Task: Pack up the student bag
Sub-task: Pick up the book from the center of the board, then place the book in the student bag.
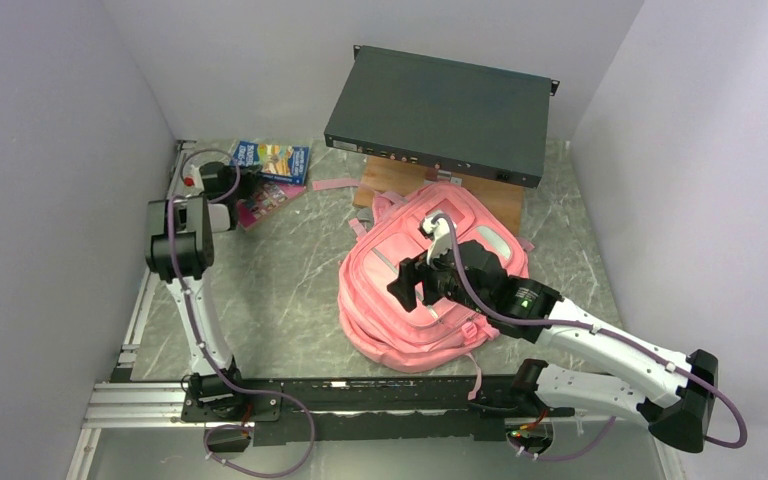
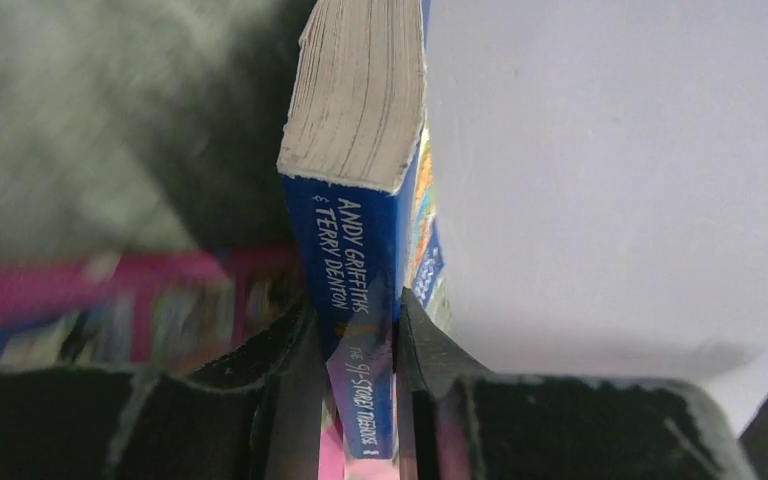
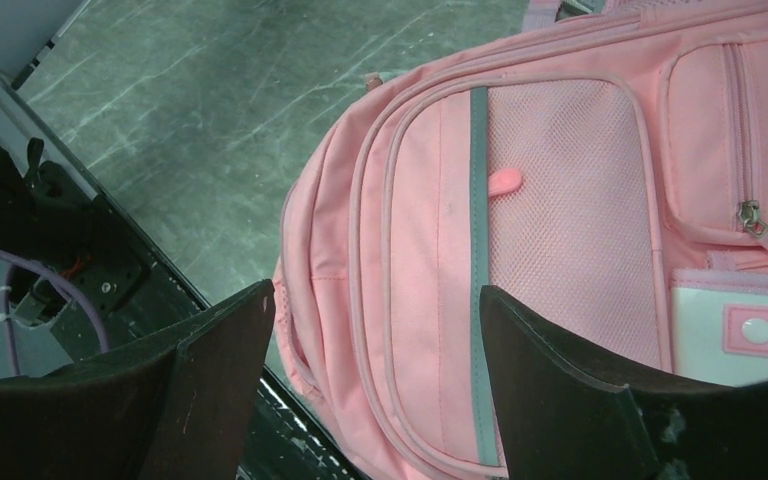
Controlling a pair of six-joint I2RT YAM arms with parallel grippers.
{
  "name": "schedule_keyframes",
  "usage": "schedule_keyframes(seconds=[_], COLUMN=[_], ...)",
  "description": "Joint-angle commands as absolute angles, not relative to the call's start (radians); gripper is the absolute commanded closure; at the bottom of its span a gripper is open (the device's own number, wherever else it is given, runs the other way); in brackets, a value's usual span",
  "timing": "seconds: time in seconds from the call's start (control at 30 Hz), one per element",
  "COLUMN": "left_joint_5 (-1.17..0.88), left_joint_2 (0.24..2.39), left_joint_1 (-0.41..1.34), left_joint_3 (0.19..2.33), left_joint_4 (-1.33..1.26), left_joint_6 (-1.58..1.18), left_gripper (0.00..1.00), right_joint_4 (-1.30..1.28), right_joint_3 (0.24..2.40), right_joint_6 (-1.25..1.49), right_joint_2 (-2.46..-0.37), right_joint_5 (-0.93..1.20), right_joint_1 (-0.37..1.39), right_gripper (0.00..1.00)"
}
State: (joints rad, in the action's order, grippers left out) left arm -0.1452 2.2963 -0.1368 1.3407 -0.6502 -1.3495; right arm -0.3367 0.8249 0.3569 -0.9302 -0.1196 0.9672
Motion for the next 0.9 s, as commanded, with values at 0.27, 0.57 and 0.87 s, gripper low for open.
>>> schedule_keyframes(seconds=[0.27, 0.57, 0.87], left_joint_5=[-0.315, -0.633, -0.618], left_joint_2=[1.482, 1.066, 0.831], left_joint_1=[-0.194, -0.194, -0.176], left_joint_3=[0.939, 0.807, 0.863], left_joint_4=[-0.188, 0.348, 0.838], left_joint_6=[-1.15, -1.038, -1.002], left_gripper=[1.0, 1.0, 1.0], right_joint_4=[-0.303, -0.198, -0.129], right_joint_3=[0.923, 0.956, 1.112], right_joint_6=[0.191, 0.099, -0.056], right_joint_2=[-0.99, -1.115, -1.325], right_joint_5=[-0.065, -0.161, -0.36], right_joint_1=[0.973, 1.164, 1.367], right_gripper=[0.2, 0.17, 0.09])
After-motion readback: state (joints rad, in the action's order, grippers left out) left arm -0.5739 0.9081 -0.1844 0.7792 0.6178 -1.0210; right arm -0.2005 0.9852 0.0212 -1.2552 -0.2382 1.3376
